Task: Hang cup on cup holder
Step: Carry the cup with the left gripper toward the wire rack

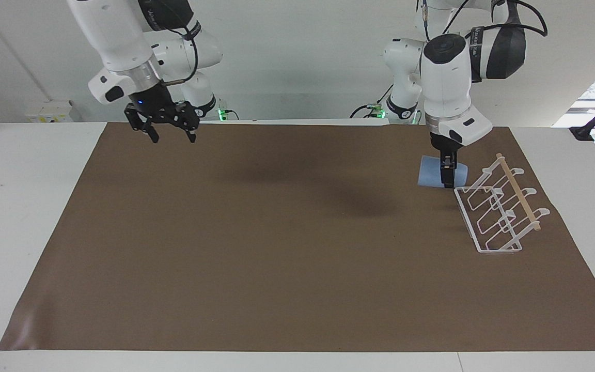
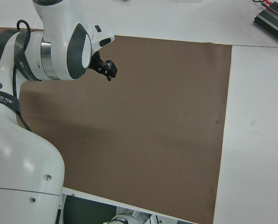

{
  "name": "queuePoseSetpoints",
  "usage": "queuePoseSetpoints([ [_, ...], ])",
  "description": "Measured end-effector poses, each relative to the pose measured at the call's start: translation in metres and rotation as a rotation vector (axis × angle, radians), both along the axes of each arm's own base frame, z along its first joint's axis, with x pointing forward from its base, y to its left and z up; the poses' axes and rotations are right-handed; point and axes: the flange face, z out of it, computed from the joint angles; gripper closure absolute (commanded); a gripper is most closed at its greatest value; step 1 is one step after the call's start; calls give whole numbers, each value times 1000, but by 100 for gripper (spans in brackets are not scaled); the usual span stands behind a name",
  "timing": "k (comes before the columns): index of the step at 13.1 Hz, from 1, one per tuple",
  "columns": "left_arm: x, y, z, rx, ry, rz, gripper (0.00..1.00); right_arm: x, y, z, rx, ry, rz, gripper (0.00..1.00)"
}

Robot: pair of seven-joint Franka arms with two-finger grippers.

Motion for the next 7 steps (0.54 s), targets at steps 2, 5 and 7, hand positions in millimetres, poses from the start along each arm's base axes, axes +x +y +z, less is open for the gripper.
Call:
queuePoseSetpoints([
  [2, 14, 11, -19, 232, -5, -38, 100, -4, -48, -1, -72, 35, 5, 0],
  [5, 33, 22, -41, 513, -20, -69, 100, -6, -91, -8, -96, 67, 0, 0],
  [7, 46, 30, -72, 691, -81, -17, 100, -8, -104, -11, -93, 77, 18, 0],
])
